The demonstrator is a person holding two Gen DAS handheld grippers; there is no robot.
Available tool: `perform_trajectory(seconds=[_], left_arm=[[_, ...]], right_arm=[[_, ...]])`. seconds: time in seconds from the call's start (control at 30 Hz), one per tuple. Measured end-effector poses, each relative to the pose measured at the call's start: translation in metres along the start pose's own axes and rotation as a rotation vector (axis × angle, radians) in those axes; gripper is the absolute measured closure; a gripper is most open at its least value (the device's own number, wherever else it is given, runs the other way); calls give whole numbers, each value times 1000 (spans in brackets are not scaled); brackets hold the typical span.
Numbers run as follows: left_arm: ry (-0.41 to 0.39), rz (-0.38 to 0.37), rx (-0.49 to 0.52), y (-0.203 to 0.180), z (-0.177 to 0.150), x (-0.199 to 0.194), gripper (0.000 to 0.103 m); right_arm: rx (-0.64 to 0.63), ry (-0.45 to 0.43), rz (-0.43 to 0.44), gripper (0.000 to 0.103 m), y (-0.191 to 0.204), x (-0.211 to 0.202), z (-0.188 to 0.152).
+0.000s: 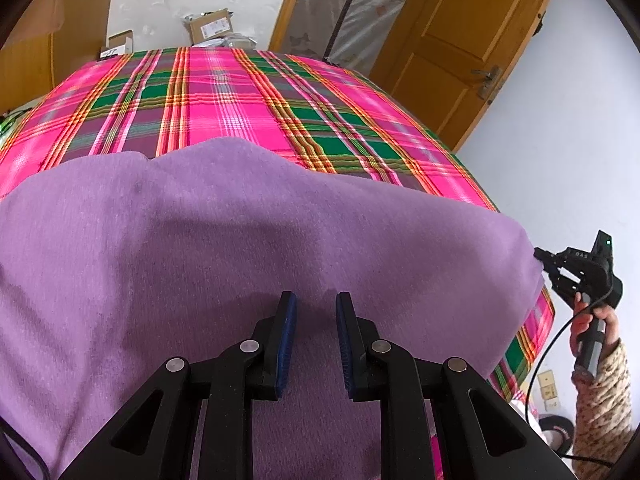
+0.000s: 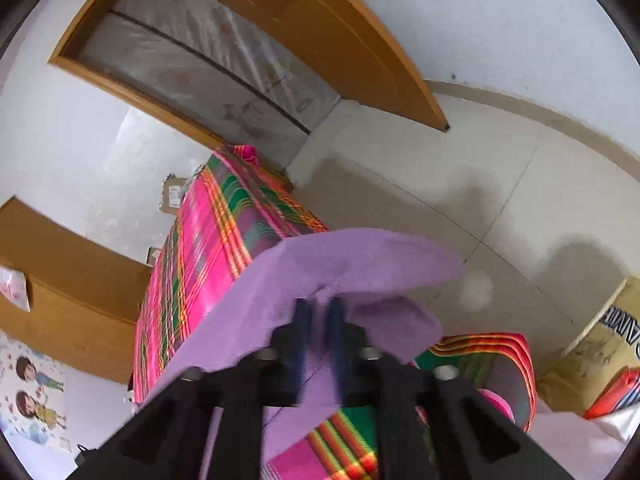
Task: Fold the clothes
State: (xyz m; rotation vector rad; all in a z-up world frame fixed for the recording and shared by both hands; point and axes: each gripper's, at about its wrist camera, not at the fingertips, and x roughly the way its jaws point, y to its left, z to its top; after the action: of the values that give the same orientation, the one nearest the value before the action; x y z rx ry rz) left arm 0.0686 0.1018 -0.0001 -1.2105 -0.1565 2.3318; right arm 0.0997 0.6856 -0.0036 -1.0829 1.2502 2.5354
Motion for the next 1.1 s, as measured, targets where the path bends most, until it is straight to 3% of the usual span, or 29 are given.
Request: perform_trajectory(seconds=[0.27,0.67,0.8,0.9,1.03,1.1], left_arm=[[0,-8,-4,1,-1,-2,82],[4,-14,-4,2,1,-1,82],[3,-13,-5,1,0,-1,82],[4,-12,-4,1,0,-1,82],[4,-10,-4,1,0,0,82],[4,-10,-3,1,0,0,82]], right_arm=[[-122,-138,-12,99,36,-43,-1],[-128,-6,-185,98,9,-23,-18],[-198,-50,-276,97,22,-32,-12],[-238,-79,-224,97,33,-31,-1],[-279,-52,-174,71,47,-13,14],[-273,-20,-146,69,49,1,20]])
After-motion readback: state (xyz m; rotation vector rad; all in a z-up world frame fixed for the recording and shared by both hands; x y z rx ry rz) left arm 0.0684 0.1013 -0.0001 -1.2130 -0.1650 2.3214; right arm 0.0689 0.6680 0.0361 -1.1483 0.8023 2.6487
